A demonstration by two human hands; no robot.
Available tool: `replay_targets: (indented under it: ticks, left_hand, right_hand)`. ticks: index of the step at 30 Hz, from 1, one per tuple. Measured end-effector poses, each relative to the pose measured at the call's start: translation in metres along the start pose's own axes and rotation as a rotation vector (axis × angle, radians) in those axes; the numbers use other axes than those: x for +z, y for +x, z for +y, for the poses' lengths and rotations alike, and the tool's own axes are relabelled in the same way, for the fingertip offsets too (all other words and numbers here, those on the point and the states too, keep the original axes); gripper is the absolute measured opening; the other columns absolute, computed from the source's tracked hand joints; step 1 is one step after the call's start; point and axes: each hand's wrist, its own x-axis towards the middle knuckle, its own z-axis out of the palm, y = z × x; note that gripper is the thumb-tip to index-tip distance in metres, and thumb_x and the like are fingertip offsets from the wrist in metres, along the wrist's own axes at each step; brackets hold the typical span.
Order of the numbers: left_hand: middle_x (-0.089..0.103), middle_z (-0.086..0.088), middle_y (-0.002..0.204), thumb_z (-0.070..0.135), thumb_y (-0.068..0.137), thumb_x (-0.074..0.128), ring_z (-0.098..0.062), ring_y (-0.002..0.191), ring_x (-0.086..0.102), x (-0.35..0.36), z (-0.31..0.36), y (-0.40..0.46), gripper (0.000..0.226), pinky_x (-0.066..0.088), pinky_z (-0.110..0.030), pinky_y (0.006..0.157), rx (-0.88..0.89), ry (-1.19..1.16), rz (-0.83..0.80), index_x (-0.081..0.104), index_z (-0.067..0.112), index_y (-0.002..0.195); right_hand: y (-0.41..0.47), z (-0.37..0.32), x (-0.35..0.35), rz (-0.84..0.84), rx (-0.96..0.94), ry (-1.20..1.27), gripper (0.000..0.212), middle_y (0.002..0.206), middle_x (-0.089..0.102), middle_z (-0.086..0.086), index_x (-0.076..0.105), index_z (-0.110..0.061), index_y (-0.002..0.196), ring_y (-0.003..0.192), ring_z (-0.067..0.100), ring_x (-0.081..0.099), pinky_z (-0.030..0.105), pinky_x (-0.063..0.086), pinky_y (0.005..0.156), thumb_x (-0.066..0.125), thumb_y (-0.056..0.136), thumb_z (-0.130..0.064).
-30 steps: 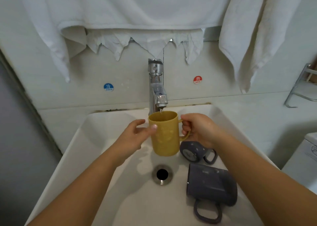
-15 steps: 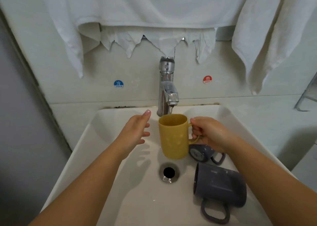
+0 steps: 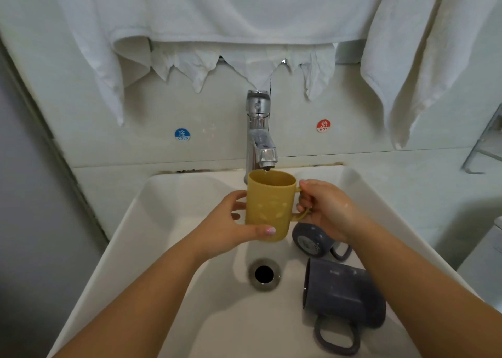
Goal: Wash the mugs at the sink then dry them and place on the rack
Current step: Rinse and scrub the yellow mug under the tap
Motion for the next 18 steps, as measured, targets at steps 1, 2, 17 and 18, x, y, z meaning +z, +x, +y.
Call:
replay_targets:
  ticks: [1, 2, 17, 18]
  left_hand:
    - [0.042, 0.007, 0.141, 0.063, 0.044, 0.077, -0.019, 0.125, 0.047, 0.000, 0.001, 0.000, 0.115, 0.049, -0.036, 0.096, -0.012, 0.015, 0.003, 0.030, 0.032, 0.144]
    - [0.041, 0.007, 0.142, 0.063, 0.044, 0.076, -0.019, 0.126, 0.046, -0.001, 0.001, 0.000, 0.115, 0.049, -0.035, 0.095, -0.017, 0.020, 0.002, 0.029, 0.032, 0.144]
    - [0.053, 0.009, 0.128, 0.031, 0.064, 0.084, -0.015, 0.114, 0.055, 0.000, 0.003, 0.000, 0.081, 0.053, -0.022, 0.080, 0.078, -0.126, -0.025, 0.039, 0.034, 0.131]
    - [0.054, 0.009, 0.126, 0.026, 0.067, 0.085, -0.016, 0.113, 0.055, 0.000, 0.002, 0.001, 0.078, 0.053, -0.023, 0.079, 0.085, -0.120, -0.002, 0.040, 0.033, 0.131]
  right_hand:
    - [0.000, 0.000, -0.002, 0.014, -0.008, -0.034, 0.034, 0.058, 0.040, 0.002, 0.041, -0.012, 0.068, 0.060, 0.016, 0.044, 0.035, 0.051, 0.070, 0.039, 0.102, -0.018]
    - [0.000, 0.000, -0.003, 0.011, -0.009, -0.068, 0.034, 0.059, 0.040, 0.002, 0.041, -0.012, 0.068, 0.061, 0.016, 0.044, 0.034, 0.051, 0.069, 0.040, 0.102, -0.018]
    - [-0.004, 0.001, 0.009, -0.070, -0.013, 0.011, 0.034, 0.062, 0.047, 0.004, 0.047, -0.010, 0.069, 0.064, 0.017, 0.050, 0.034, 0.053, 0.073, 0.040, 0.102, -0.018]
    - [-0.003, 0.002, 0.010, -0.060, -0.012, 0.025, 0.033, 0.066, 0.051, 0.006, 0.049, -0.010, 0.072, 0.068, 0.018, 0.052, 0.036, 0.054, 0.077, 0.040, 0.102, -0.019]
